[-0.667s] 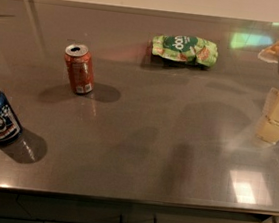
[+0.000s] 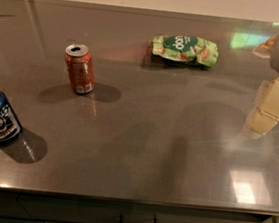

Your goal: Move green rice chip bag near coke can

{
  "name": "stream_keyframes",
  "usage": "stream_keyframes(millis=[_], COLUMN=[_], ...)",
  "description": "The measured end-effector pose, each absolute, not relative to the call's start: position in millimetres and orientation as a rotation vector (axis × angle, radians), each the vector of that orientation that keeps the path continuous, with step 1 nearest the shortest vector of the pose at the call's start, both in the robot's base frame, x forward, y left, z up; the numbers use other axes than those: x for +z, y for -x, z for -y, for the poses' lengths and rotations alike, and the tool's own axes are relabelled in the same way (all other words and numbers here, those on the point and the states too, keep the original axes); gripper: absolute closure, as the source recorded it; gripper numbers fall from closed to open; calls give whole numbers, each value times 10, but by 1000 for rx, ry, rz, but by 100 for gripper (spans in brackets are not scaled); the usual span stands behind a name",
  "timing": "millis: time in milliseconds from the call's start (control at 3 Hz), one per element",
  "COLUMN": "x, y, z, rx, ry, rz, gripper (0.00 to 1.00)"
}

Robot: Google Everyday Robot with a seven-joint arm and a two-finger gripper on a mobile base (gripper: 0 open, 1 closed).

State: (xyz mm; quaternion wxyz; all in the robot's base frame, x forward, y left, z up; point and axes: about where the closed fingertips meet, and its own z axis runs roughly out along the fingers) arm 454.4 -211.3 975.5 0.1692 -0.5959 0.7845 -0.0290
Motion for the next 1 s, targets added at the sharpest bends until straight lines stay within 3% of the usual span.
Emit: stream_keyframes(millis=[1000], x=[9488], y=[-5811], z=[2347], rx=[24], ry=[1395], rz=[-2174], gripper=[0])
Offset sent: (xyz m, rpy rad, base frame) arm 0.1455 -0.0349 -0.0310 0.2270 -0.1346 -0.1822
